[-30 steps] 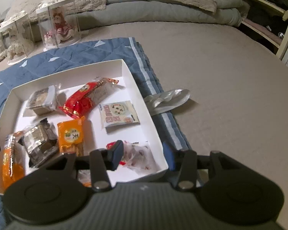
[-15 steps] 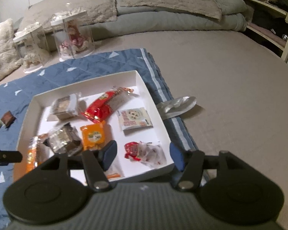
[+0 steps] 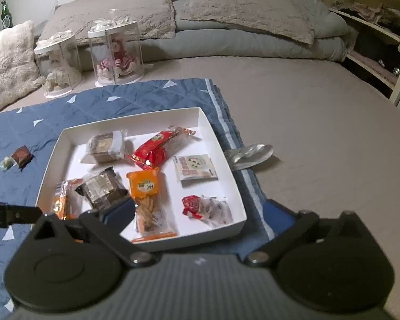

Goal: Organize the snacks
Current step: 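Move both tools away from the box toward the remaining snacks on the quilt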

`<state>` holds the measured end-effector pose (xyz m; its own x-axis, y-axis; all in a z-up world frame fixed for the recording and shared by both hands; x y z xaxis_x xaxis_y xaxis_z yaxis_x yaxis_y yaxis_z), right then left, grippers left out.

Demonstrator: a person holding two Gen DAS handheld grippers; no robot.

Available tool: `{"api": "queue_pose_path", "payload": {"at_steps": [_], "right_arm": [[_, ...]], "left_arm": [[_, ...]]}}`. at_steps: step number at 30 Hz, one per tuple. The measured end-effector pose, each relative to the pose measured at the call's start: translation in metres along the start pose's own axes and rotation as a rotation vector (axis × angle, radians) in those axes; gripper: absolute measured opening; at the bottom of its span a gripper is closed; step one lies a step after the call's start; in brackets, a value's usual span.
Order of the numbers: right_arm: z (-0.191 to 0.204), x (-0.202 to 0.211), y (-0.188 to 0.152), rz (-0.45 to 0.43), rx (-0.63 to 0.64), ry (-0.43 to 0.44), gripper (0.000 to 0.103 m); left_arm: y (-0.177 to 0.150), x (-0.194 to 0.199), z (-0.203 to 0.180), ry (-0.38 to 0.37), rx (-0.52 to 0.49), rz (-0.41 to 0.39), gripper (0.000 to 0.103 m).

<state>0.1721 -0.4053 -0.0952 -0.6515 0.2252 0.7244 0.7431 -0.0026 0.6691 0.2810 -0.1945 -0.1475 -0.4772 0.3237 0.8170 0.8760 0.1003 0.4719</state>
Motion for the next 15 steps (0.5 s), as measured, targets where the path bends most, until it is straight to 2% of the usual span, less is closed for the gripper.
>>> {"api": "queue_pose_path", "payload": {"at_steps": [8,15], "right_arm": [[0.019,-0.002,0.008,-0.013,0.019,-0.002,0.102],[0.052,-0.012,0.022,-0.007,0.062,0.033,0.102]], "left_arm": [[0.01,0.015,0.027,0.032,0.007,-0.04,0.103],[0.022,0.027,0.068,0.07,0.063,-0.067,0.103]]}}
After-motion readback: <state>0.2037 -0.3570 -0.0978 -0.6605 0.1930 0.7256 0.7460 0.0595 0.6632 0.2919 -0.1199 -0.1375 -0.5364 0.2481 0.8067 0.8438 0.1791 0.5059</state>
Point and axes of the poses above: each gripper's, at about its wrist camera, not at the fingertips, and x roughly against the way its jaws point, z to its left, y to its top, the point moved 6 cm from there along -x, roughly the way its jaws point, and after that the axes turned 9 degrees about x, right-handed, at the moved point
